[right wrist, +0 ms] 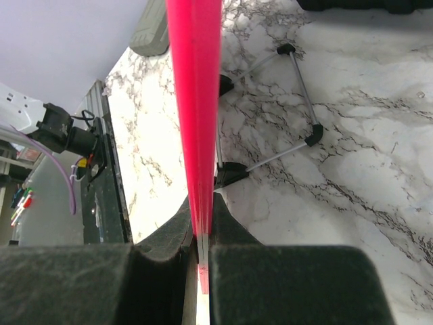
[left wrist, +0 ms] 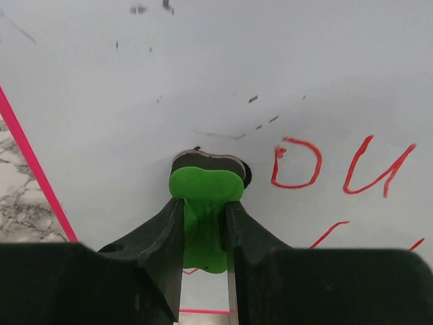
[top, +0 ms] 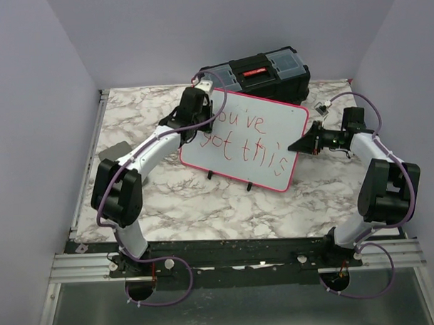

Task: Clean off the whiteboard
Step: Erase the whiteboard at the whiteboard stand.

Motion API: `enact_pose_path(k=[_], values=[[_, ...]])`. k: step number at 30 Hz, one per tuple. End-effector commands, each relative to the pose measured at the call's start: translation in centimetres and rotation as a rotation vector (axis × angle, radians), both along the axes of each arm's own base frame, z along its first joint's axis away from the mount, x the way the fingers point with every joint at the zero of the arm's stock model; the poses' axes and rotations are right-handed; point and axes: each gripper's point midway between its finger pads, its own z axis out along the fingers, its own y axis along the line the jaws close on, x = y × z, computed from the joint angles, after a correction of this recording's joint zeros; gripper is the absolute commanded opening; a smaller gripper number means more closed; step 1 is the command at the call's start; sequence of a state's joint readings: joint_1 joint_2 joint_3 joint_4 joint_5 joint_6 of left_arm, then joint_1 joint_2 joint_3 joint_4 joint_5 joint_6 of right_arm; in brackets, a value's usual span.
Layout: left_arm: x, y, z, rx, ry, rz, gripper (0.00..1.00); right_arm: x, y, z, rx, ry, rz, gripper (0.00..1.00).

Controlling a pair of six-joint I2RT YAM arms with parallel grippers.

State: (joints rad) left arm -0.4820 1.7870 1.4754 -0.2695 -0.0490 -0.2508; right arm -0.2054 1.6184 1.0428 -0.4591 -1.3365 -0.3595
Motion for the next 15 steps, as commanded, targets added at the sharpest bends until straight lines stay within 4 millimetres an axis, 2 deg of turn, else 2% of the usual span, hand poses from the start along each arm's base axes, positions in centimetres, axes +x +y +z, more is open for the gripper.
enact_pose_path(k=[1, 4, 7, 12, 15], values=[[-3.7, -0.5, -6.5, 0.05, 0.125, -0.047, 0.0, 1.2, -0.2, 0.7, -0.03, -0.111, 0.015, 0.01], [-5.2, -1.5, -7.1, 0.042, 0.133, -0.063, 0.0, 1.2, -0.2, 0.6, -0.03, -0.107, 0.014, 0.01], [-5.5, -1.9, -6.6, 0.031, 0.126, -0.059, 0.0, 1.2, -0.2, 0.7, -0.031, -0.111, 0.015, 0.01], [-3.7, -1.1, -3.9, 0.033, 0.079, -0.03, 0.0, 1.1, -0.2, 0.7, -0.03, -0.11, 0.016, 0.01], [-1.7, 0.6, -2.2, 0.021, 0.056, 0.017, 0.0, 1.1, -0.2, 0.9, -0.031, -0.116, 0.015, 0.01]])
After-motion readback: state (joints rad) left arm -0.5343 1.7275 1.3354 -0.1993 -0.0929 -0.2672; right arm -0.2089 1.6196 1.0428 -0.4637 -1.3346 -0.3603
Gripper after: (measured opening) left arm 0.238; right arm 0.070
